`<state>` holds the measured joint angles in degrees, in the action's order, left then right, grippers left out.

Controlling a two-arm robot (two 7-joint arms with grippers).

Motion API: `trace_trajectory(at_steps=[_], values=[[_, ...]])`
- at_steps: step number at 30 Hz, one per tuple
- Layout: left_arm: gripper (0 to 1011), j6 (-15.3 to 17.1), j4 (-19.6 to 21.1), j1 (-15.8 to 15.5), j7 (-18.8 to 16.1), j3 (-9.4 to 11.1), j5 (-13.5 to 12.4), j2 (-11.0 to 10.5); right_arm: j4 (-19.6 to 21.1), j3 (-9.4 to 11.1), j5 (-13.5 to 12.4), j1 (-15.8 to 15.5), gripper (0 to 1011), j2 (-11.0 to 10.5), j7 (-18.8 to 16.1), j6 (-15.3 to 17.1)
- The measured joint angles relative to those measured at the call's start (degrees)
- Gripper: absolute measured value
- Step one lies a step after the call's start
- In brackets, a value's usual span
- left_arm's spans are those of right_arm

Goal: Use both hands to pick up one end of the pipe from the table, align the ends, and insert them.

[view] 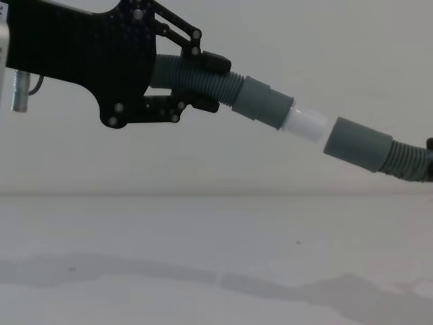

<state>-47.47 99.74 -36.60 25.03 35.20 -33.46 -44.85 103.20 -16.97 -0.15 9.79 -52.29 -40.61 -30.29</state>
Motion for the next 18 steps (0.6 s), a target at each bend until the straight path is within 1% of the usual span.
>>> trace_trajectory(at_steps=[18], values=[[306, -0.1, 0.0, 0.0, 0.0, 0.0, -0.1, 0.0, 0.6, -1.0, -0.2, 1.2, 99, -0.1, 0.5, 0.4]])
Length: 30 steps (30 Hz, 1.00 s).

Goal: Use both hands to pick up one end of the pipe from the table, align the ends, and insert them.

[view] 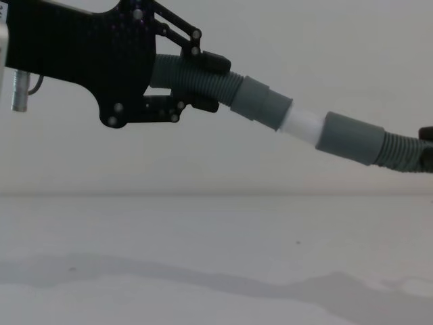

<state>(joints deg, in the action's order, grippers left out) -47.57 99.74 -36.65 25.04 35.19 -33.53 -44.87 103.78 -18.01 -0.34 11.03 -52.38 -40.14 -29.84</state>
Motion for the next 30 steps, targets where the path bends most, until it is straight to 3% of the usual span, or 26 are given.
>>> trace_trajectory(at_steps=[20, 30], values=[[306, 0.0, 0.0, 0.0, 0.0, 0.0, 0.0, 0.0, 0.0, -1.4, 1.4, 1.4, 98, -0.6, 0.1, -1.2], [306, 0.0, 0.0, 0.0, 0.0, 0.0, 0.0, 0.0, 0.0, -1.6, 0.6, 1.5, 98, -0.4, 0.5, -1.3]])
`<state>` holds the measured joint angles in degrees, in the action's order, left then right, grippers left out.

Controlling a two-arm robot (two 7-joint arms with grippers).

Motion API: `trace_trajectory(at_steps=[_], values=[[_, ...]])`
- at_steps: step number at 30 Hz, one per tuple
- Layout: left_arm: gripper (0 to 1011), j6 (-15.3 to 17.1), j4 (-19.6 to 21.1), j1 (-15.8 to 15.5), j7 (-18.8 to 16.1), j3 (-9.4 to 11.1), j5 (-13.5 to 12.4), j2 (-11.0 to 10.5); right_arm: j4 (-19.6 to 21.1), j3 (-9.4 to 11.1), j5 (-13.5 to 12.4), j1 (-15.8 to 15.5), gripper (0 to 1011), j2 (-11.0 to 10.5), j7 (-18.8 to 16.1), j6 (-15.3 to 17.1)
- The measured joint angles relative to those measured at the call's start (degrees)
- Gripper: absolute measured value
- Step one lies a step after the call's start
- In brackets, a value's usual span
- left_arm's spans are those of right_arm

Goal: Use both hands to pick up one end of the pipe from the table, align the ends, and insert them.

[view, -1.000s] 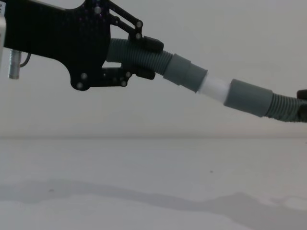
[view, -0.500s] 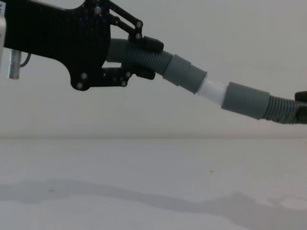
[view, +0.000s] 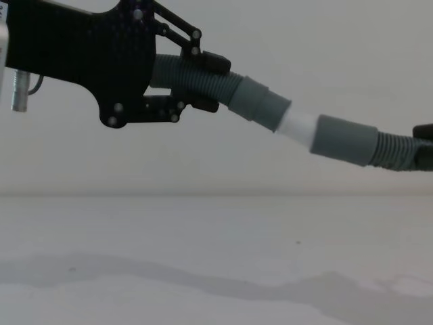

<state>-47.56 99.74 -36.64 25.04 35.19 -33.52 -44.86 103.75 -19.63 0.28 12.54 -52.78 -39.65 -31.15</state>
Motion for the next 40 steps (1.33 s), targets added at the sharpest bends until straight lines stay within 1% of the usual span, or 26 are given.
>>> trace_trajectory(at_steps=[14, 40], values=[[306, 0.0, 0.0, 0.0, 0.0, 0.0, 0.0, 0.0, 0.1, 0.1, -1.1, -0.1, 98, 0.4, 0.3, 0.0], [306, 0.0, 0.0, 0.0, 0.0, 0.0, 0.0, 0.0, 0.2, 0.2, -1.6, -0.2, 97, 0.5, 0.4, 0.0]])
